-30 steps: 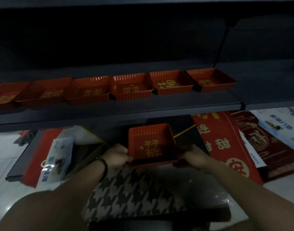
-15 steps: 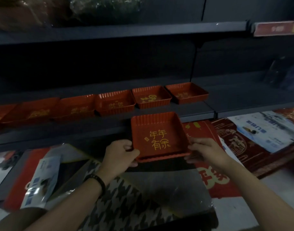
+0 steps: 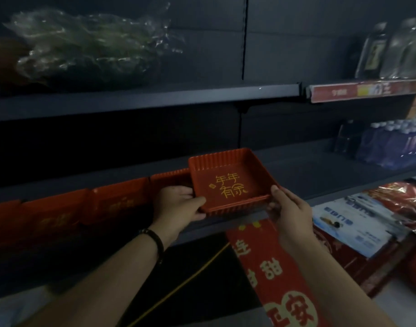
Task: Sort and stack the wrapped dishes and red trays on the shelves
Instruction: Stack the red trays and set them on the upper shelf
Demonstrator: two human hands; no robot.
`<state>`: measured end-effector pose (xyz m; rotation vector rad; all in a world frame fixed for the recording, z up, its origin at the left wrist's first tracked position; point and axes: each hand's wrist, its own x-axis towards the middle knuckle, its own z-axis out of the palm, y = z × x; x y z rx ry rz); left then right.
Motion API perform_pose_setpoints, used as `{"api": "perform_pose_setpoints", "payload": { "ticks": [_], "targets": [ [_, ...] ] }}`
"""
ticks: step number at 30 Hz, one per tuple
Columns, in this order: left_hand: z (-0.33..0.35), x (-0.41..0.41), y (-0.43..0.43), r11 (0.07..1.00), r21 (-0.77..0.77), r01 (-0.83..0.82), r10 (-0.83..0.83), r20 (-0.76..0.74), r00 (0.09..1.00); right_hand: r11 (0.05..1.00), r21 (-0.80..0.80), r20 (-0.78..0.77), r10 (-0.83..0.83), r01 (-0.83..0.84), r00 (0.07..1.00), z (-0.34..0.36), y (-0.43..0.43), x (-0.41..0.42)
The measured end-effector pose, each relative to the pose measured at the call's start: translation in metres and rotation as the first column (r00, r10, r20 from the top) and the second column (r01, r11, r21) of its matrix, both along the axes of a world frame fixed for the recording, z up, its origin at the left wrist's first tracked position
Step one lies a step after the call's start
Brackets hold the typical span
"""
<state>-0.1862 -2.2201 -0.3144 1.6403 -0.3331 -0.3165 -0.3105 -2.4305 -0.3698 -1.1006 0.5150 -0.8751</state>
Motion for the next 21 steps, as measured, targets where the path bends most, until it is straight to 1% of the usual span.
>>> {"api": "perform_pose_setpoints", "payload": {
  "ticks": [3,7,12,15,18,21],
  "targets": [
    [0.007,0.018,-0.036,1.0,-0.015,0.028,-0.028,-0.011,1.0,0.994,-0.028,-0.018,-0.106,0.105,0.994,0.007,-0.032,0.038],
    [0.003,0.044,-0.08,1.0,-0.001,0.027,-0.027,-0.075,0.997,0.977,-0.057,-0.02,-0.205,0.204,0.979,-0.001,-0.071,0.081],
    [-0.008,0.077,-0.119,0.999,0.033,0.021,-0.018,-0.082,0.996,0.977,-0.128,-0.042,-0.179,0.173,0.983,-0.029,-0.105,0.115],
    [-0.009,0.088,-0.135,0.998,0.056,0.026,-0.023,-0.056,0.998,0.977,-0.145,-0.102,-0.17,0.154,0.98,-0.035,-0.118,0.124],
    [-0.015,0.1,-0.146,0.997,0.079,0.017,-0.011,-0.077,0.997,0.981,-0.156,-0.137,-0.14,0.118,0.981,-0.039,-0.124,0.13],
    [-0.024,0.112,-0.154,0.994,0.106,0.009,0.001,-0.092,0.996,0.98,-0.164,-0.117,-0.134,0.114,0.984,-0.043,-0.124,0.133]
  ]
}}
